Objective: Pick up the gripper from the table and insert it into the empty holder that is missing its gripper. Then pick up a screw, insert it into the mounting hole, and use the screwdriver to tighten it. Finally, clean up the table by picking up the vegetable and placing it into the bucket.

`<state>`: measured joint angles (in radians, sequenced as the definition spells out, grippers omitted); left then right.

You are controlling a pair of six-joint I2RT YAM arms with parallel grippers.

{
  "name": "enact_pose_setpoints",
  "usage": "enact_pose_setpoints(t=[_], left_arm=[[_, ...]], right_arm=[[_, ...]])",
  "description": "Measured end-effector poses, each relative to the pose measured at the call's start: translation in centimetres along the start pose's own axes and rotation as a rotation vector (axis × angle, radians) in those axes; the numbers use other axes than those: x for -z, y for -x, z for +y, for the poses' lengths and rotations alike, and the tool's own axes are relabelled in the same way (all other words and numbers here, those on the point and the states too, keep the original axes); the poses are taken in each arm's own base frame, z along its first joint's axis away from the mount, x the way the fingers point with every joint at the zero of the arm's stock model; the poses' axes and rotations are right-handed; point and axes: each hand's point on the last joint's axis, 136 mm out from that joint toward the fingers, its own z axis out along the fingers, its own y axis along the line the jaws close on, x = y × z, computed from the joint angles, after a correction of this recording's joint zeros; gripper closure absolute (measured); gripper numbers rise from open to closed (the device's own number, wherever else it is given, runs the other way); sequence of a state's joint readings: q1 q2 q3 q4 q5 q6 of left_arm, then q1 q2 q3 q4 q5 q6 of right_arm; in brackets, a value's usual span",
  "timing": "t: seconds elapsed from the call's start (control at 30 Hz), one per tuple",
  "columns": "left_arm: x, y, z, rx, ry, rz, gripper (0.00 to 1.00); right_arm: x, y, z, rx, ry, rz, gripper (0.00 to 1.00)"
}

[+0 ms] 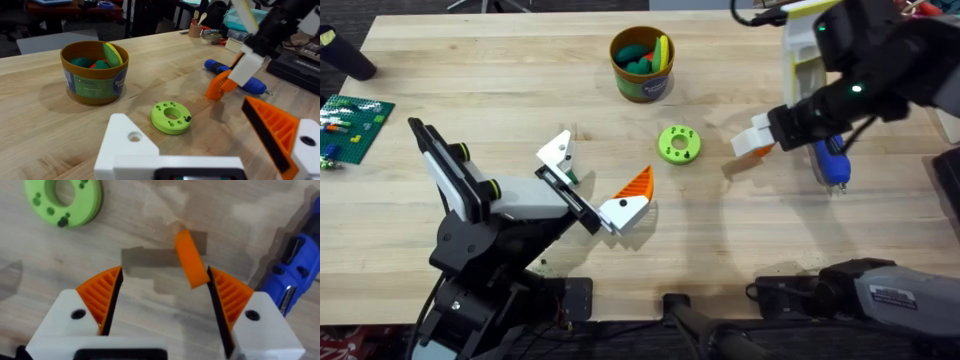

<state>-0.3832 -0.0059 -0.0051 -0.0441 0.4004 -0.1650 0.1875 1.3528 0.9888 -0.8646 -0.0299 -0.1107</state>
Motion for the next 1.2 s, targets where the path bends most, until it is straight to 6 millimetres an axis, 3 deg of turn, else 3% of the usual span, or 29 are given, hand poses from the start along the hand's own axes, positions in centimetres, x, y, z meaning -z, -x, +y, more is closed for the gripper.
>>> enact_pose_setpoints(t=[0.17, 0.4, 0.67, 1.03, 1.2], left_arm=[[0.0, 0.2, 0.0, 0.001, 0.002, 0.001, 0.005], [0.0, 0.2, 0.0, 0.001, 0.001, 0.001, 0.005], [0.0, 0.2, 0.0, 0.001, 0.001, 0.001, 0.005], [0.0, 0.2, 0.0, 0.001, 0.001, 0.001, 0.005], [0.0, 0.2, 0.0, 0.001, 0.001, 0.002, 0.005]], right_arm=[[-0.6, -0.6, 0.1, 0.006, 0.002, 0.055, 0.043], [1.8, 2.0, -1.1, 0.009, -0.064, -0.022, 0.043], [2.3, 2.0, -1.7, 0.134, -0.103, -0.023, 0.043], [-0.9, 0.3, -1.7, 0.334, -0.053, 0.137, 0.043], [-1.2, 0.3, -1.7, 0.354, -0.051, 0.145, 0.043]])
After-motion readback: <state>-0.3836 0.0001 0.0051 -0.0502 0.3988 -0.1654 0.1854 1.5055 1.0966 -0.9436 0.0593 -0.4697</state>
